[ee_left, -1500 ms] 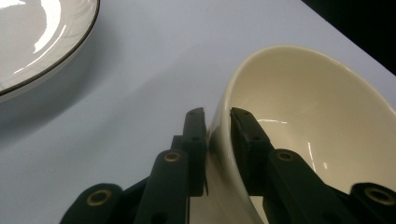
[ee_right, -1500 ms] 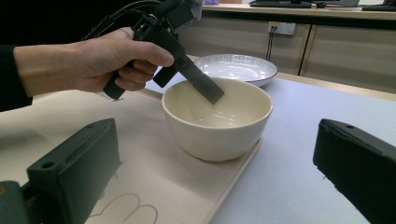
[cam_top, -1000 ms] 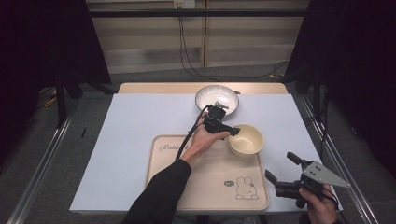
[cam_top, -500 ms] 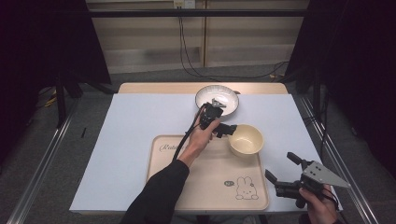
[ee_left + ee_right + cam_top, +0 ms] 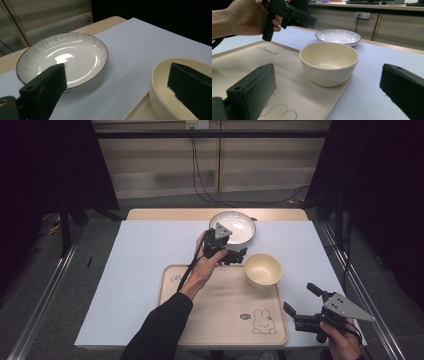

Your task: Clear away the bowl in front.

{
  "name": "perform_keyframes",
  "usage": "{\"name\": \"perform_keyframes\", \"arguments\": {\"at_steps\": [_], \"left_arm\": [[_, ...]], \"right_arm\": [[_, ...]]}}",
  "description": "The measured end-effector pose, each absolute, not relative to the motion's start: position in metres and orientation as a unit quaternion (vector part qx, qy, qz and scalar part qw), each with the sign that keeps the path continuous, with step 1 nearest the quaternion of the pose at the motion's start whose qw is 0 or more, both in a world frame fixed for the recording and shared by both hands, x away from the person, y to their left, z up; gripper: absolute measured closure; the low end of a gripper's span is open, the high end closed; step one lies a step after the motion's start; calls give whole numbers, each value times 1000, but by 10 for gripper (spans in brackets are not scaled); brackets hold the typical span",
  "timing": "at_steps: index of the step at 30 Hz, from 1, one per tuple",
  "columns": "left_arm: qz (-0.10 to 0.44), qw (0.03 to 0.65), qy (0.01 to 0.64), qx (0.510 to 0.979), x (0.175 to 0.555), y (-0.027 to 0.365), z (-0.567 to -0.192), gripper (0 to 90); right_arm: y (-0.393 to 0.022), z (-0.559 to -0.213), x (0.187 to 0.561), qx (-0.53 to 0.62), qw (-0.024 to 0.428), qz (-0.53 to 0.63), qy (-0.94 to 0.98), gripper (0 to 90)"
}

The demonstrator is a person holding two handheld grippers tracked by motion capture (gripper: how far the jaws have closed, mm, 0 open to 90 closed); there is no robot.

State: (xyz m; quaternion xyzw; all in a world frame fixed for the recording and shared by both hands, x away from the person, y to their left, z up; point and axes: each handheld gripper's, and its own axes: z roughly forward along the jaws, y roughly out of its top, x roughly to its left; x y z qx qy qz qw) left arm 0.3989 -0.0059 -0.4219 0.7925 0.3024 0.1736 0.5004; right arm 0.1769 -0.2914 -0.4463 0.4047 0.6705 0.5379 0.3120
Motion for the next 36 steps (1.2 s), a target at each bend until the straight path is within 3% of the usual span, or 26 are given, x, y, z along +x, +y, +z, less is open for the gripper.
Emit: {"name": "perform_keyframes", "arguments": {"at_steps": [7, 11, 16, 27, 36], "left_arm": [[162, 494, 316, 794, 392, 13, -422, 23], [140, 521, 315, 781, 389, 29, -421, 24], [184, 517, 322, 771, 383, 43, -418, 22], [221, 536, 366, 728, 369, 78, -406, 28], [252, 522, 368, 727, 349, 112, -404, 19]], "right_arm": [[-291, -446, 177, 407, 313, 538, 669, 4], [-291, -446, 176, 404, 312, 538, 671, 4], [-291, -446, 176, 405, 313, 537, 671, 4], [-291, -446, 176, 402, 314, 536, 673, 4], [-291, -446, 176, 403, 313, 537, 672, 4]]}}
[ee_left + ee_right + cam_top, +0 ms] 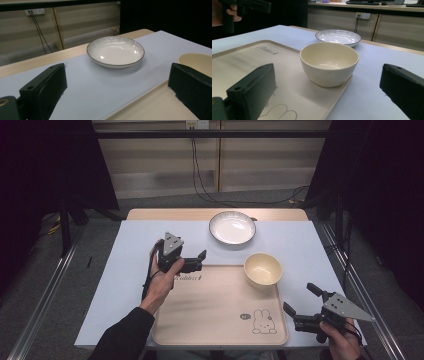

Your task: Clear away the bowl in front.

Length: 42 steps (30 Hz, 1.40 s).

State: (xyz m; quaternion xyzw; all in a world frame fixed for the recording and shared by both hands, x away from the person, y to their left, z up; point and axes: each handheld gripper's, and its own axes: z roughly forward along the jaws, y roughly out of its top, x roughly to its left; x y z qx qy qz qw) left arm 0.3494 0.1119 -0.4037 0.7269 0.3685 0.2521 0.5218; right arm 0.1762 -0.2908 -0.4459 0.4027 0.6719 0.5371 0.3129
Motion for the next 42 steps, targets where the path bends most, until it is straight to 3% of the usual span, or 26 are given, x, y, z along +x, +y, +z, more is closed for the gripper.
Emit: {"name": "perform_keyframes", "arguments": {"at_steps": [42], "left_arm": [[289, 516, 437, 678, 251, 224, -416, 10]], "right_arm": [[-290, -446, 177, 408, 316, 533, 670, 6]]}}
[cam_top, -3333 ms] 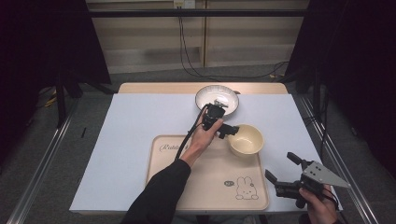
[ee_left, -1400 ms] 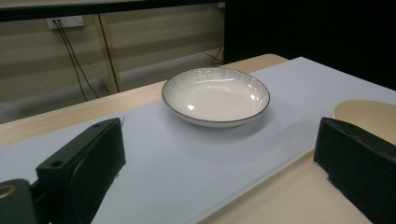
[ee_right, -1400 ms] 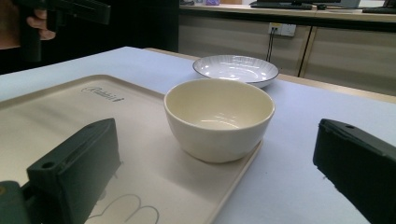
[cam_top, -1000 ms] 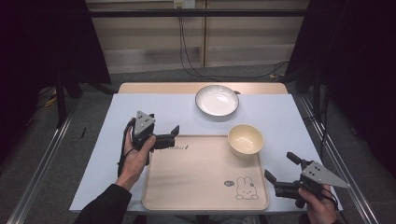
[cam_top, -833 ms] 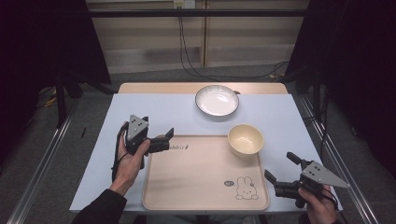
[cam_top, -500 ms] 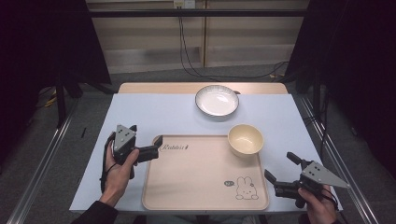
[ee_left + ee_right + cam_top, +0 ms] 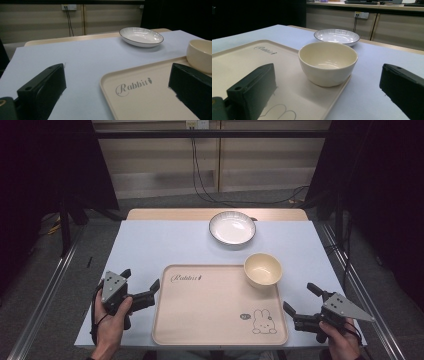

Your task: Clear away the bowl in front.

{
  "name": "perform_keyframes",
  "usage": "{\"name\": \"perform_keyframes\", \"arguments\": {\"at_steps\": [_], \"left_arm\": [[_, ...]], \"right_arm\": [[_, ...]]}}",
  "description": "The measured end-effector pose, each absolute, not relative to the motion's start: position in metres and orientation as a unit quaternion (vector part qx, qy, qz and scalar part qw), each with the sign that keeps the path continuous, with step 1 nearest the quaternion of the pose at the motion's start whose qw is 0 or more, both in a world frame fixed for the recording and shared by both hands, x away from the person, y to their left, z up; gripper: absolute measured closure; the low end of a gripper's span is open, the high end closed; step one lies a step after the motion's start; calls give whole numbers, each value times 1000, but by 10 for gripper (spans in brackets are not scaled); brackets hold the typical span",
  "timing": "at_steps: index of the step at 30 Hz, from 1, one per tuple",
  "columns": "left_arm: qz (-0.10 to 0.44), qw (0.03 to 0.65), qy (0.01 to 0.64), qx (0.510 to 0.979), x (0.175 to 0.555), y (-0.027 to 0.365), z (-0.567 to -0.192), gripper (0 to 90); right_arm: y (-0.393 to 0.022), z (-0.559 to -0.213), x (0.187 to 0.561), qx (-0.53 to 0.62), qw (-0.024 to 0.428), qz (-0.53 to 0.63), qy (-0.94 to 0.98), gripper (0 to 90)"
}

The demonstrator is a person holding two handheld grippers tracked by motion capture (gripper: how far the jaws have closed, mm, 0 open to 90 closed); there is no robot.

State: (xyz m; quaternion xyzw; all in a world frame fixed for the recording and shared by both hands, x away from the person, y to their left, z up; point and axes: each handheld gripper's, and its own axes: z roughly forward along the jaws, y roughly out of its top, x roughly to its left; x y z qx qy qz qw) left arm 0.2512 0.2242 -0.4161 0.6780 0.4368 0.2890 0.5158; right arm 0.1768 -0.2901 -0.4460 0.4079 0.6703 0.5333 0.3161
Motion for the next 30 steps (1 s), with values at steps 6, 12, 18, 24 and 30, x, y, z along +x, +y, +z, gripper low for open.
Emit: {"name": "perform_keyframes", "arguments": {"at_steps": [6, 12, 18, 24, 30], "left_arm": [[308, 502, 457, 667, 233, 236, -424, 9], [307, 506, 477, 650, 219, 248, -428, 11], [304, 494, 488, 652, 207, 258, -437, 16], [318, 499, 512, 623, 199, 274, -437, 12], [327, 494, 505, 627, 203, 276, -437, 10]], "right_arm": [[-290, -446, 176, 407, 317, 535, 669, 6], [-290, -445, 176, 407, 317, 534, 670, 7], [-290, -445, 176, 407, 320, 534, 669, 7], [-290, -445, 176, 403, 317, 536, 670, 7], [-290, -446, 178, 407, 318, 534, 670, 7]]}}
